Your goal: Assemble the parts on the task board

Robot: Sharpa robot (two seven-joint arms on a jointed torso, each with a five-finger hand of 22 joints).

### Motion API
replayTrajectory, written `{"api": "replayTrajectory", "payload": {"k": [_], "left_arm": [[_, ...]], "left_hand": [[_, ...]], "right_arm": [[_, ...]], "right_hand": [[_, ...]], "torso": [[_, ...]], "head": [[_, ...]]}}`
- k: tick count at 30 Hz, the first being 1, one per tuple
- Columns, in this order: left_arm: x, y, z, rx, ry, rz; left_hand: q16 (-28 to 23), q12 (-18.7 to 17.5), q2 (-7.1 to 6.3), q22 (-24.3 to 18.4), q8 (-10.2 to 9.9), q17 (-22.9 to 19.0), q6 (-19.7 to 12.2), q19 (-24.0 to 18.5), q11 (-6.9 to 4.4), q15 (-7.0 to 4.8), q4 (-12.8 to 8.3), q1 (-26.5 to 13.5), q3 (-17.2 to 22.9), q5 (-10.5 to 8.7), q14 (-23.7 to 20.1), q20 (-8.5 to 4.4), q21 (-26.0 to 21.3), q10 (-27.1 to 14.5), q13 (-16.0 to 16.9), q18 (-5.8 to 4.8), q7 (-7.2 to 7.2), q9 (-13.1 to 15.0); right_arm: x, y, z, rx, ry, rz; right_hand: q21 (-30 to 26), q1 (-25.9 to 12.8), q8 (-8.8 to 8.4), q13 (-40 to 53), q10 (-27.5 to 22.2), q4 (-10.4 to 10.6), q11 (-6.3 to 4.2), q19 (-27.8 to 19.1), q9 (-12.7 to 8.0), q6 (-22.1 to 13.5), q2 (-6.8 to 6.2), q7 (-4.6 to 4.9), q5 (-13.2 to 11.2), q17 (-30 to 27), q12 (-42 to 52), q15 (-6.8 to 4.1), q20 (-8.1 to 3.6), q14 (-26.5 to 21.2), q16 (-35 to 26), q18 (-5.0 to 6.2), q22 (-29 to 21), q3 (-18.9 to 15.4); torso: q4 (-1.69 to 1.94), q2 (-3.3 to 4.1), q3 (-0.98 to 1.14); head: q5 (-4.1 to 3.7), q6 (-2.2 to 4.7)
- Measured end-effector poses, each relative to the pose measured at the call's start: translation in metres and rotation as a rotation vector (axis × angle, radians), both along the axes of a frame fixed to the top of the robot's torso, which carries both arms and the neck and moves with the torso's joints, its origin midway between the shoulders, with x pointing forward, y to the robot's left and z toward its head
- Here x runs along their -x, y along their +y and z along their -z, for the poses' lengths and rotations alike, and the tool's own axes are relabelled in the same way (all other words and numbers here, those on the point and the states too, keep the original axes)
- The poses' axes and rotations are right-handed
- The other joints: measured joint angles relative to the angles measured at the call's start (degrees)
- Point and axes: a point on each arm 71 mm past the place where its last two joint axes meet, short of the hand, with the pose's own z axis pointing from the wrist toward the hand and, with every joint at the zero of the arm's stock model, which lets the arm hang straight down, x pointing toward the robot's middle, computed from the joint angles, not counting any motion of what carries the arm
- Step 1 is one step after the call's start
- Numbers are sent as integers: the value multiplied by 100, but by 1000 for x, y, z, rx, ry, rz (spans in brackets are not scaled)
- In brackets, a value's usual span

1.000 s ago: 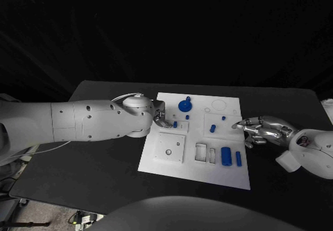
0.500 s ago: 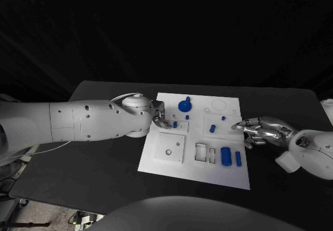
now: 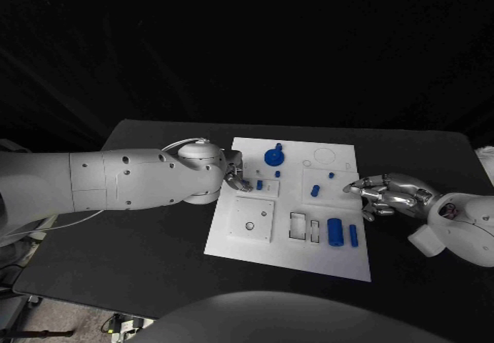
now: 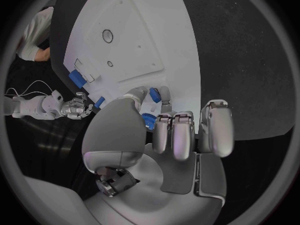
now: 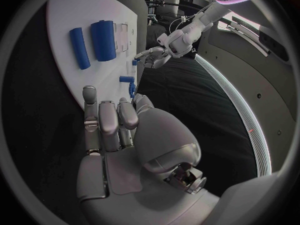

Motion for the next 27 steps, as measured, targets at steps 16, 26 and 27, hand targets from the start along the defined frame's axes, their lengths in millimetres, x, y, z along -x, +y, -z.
{"api": "replayTrajectory", "payload": {"k": [16,26,27], "left_arm": [[1,1,1,7,6,-9],[0,2,1,12,8,-15],[0,2,1,12,8,-15]], "left_hand": [[0,0,101,-1,32,0,2,-20,21,0,7,207,43,217,0,20,-34,21,0,-1,-1,-2],[0,0,447,-1,7,4,26,-20,21,0,32,-129,192,510,0,20,-106,21,0,-1,-23,-1],[0,0,479,-1,-4,4,26,-21,21,0,32,-162,192,510,0,20,-106,21,0,0,-23,-1]], "right_arm": [[0,0,0,1,1,-1],[-1,0,0,1,2,-2],[-1,0,0,1,2,-2]], "right_hand": [[0,0,-22,1,0,-14,1,0,-6,0,0,0,24,-6,-21,-21,0,-21,0,0,-1,45],[0,-1,-22,0,1,-14,1,0,-5,0,0,0,24,-9,-21,-21,0,-21,0,0,4,45],[0,-1,-22,0,1,-14,1,0,-5,0,0,0,24,-11,-21,-21,0,-21,0,0,4,45]], "torso": [[-1,-3,0],[0,-4,2],[0,-4,2]], "head": [[-4,0],[1,0],[1,0]]}}
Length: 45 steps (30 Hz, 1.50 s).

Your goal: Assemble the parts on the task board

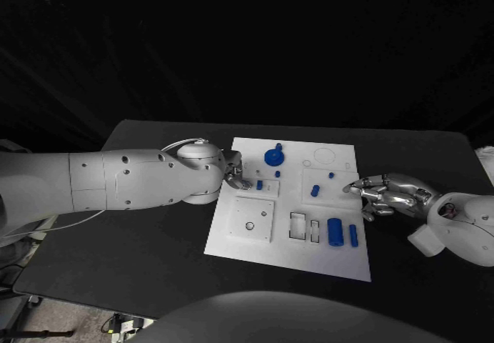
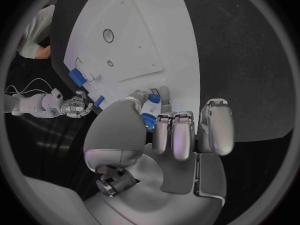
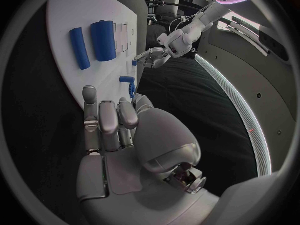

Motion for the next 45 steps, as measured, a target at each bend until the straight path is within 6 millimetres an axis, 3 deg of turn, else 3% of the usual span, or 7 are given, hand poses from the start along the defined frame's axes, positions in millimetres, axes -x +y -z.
{"api": "replayTrajectory", "payload": {"k": [13,22,32,34,36,38,45], "left_arm": [[-1,0,0,0,0,-1],[-1,0,1,-1,-1,-4],[-1,0,1,3,-1,-3],[-1,0,1,7,-1,-3],[-1,0,2,12,-1,-2],[-1,0,2,19,-2,-1],[0,2,4,46,-4,-1]], "left_hand": [[0,0,61,0,-1,-1,51,0,-2,0,-24,-124,90,47,0,0,-27,-2,0,-1,-48,1],[0,-68,-126,0,52,-2,73,0,-42,0,-47,63,192,88,0,0,-61,-1,0,0,-68,18],[0,-154,-257,0,157,-2,103,0,-63,0,-47,456,436,391,0,0,-94,-22,0,-1,-79,101],[0,-154,-263,0,181,-2,120,15,-69,0,-26,563,607,86,0,-15,-93,-16,0,0,-82,134],[0,-154,-299,-1,232,-3,108,22,-96,-42,-15,649,1008,-561,0,-22,-93,-12,0,0,-92,172],[0,-154,-348,-1,294,-3,101,22,-104,-41,-12,710,1458,-998,-1,-22,-93,-21,0,0,-102,202],[0,-68,-686,-1,634,-3,117,10,-104,-42,203,651,2211,-1204,-1,-33,-93,-21,0,-1,-110,417]], "right_arm": [[0,0,0,0,2,-1],[1,0,2,1,6,-2],[2,0,4,1,11,-2],[2,0,4,1,12,-2],[2,0,4,2,12,-2],[2,0,4,2,13,-2],[2,-1,5,3,15,-1]], "right_hand": [[0,0,0,-7,0,0,1,0,0,39,0,2,33,0,0,0,0,0,0,0,-1,32],[0,24,0,-18,0,-40,1,-42,-5,39,-24,2,33,0,-11,0,0,0,0,-1,-1,72],[0,55,0,-35,-41,-101,0,-42,-19,39,-52,2,79,-5,-11,0,0,0,0,-1,-2,183],[0,80,0,-39,-41,-119,0,-42,-23,39,-44,2,79,-11,-11,0,0,0,0,0,-2,230],[0,85,0,-39,-41,-136,0,-42,-26,39,-39,2,79,-12,-11,0,0,0,0,-1,-2,247],[0,85,-1,-40,-41,-159,0,-42,-32,59,-39,23,79,-12,-11,0,0,0,0,-1,-2,304],[0,121,-29,-60,-41,-245,1,-64,-53,78,-75,4,21,-26,-34,0,-19,-42,0,-1,-3,565]], "torso": [[0,1,-1],[-1,1,0],[-1,1,-1],[-1,1,-1],[-1,1,-1],[-1,1,-1],[1,1,-1]], "head": [[-1,0],[6,1],[1,1],[-1,1],[-1,1],[-1,1],[-2,1]]}}
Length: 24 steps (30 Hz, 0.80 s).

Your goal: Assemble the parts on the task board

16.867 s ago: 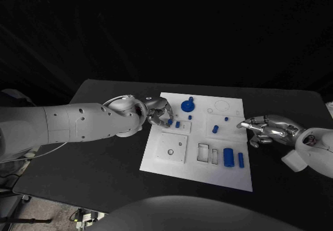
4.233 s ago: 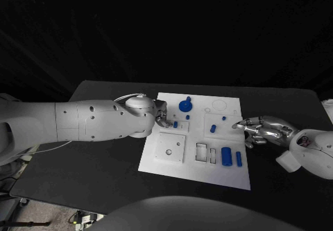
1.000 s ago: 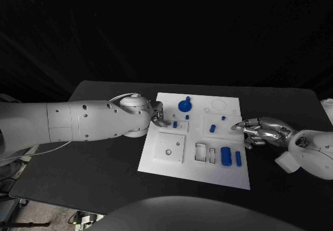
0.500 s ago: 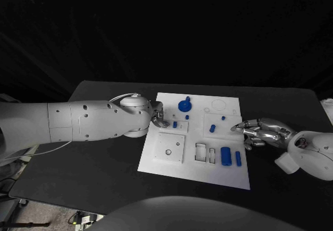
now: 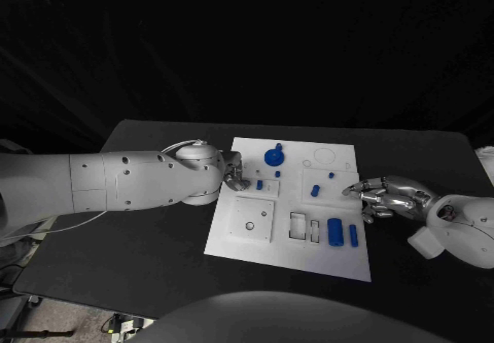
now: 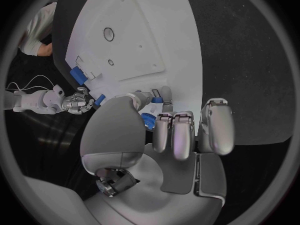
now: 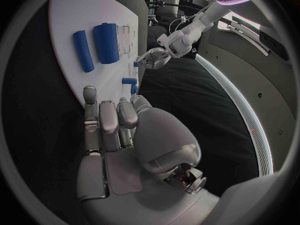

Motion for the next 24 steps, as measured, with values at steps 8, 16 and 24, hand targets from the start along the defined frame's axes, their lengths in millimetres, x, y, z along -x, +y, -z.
{"api": "replayTrajectory", "payload": {"k": [8,16,24], "left_arm": [[1,0,0,50,0,2],[1,2,-1,99,-1,-1],[2,5,-1,115,-2,-3]], "left_hand": [[0,36,-121,0,195,0,31,0,-40,0,12,57,109,-27,0,0,0,0,0,1,26,133],[0,36,-293,0,278,-1,33,21,-40,0,9,173,139,-66,0,-20,0,0,0,0,26,208],[0,36,-410,3,247,-1,-103,21,-40,0,-894,478,670,-127,0,-20,0,0,0,-1,-71,175]], "right_arm": [[0,0,0,1,2,1],[0,-1,0,3,5,1],[1,-1,1,5,7,2]], "right_hand": [[0,-61,-22,-31,-41,-54,0,-38,-13,21,-61,21,0,-8,-8,0,-2,0,0,0,0,214],[0,-145,-22,-32,-41,-86,0,-59,-19,21,-144,21,0,-16,-11,0,18,0,0,0,-1,400],[25,-319,-22,-60,-42,-135,-1,-100,-30,41,-319,42,0,-34,-29,21,18,-20,0,1,-1,797]], "torso": [[0,0,-1],[-1,0,-1],[-1,-1,-1]], "head": [[-9,0],[-18,0],[-35,0]]}}
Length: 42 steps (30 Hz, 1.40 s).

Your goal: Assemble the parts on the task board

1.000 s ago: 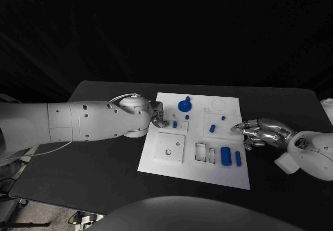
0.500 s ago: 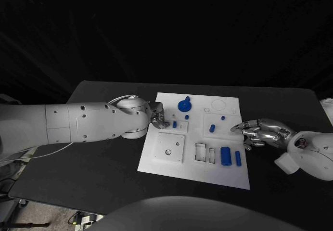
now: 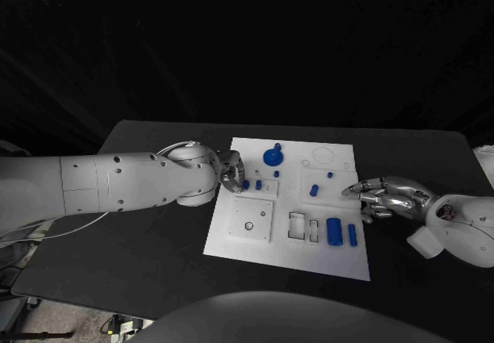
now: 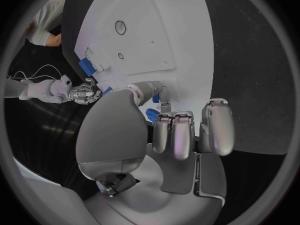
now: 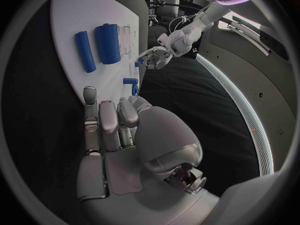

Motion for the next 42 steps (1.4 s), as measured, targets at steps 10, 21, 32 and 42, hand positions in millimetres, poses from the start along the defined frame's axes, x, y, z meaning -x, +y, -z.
{"api": "replayTrajectory", "payload": {"k": [10,21,32,42], "left_arm": [[0,2,0,-16,-1,-9],[-2,5,1,-42,1,-30],[3,6,-5,-95,-85,64],[16,-8,-26,-206,-383,342]], "left_hand": [[0,0,0,1,0,0,6,0,0,0,-47,43,-45,-32,0,0,0,0,0,1,26,-16],[0,-38,0,0,-44,0,13,0,0,0,-14,43,-191,-32,0,1,-21,0,0,1,33,-66],[0,-150,44,0,-149,-1,-284,-104,52,44,575,-246,-1360,-807,0,42,-122,11,0,77,81,-176],[0,32,299,-1,-21,4,-284,-61,72,43,697,-879,-2937,-1226,0,84,114,-9,0,78,81,-176]], "right_arm": [[0,0,0,2,3,0],[1,-1,1,3,6,0],[1,-1,1,4,7,0],[3,-2,-1,-4,-2,2]], "right_hand": [[-1,-51,0,4,0,-16,0,0,0,0,-51,0,0,-7,0,0,0,0,0,0,0,126],[-1,-97,0,-4,-21,-40,19,0,1,19,-97,-19,0,-14,1,-19,0,-18,0,0,4,277],[19,-142,0,-4,-20,-55,19,0,1,19,-142,-19,0,-14,1,-20,0,-20,0,0,3,338],[48,-204,0,5,-20,-39,20,1,1,19,-200,-20,0,-4,1,-20,0,-20,22,0,3,417]], "torso": [[-1,0,0],[0,0,0],[1,2,0],[1,-3,0]], "head": [[-4,0],[-13,0],[-8,0],[8,0]]}}
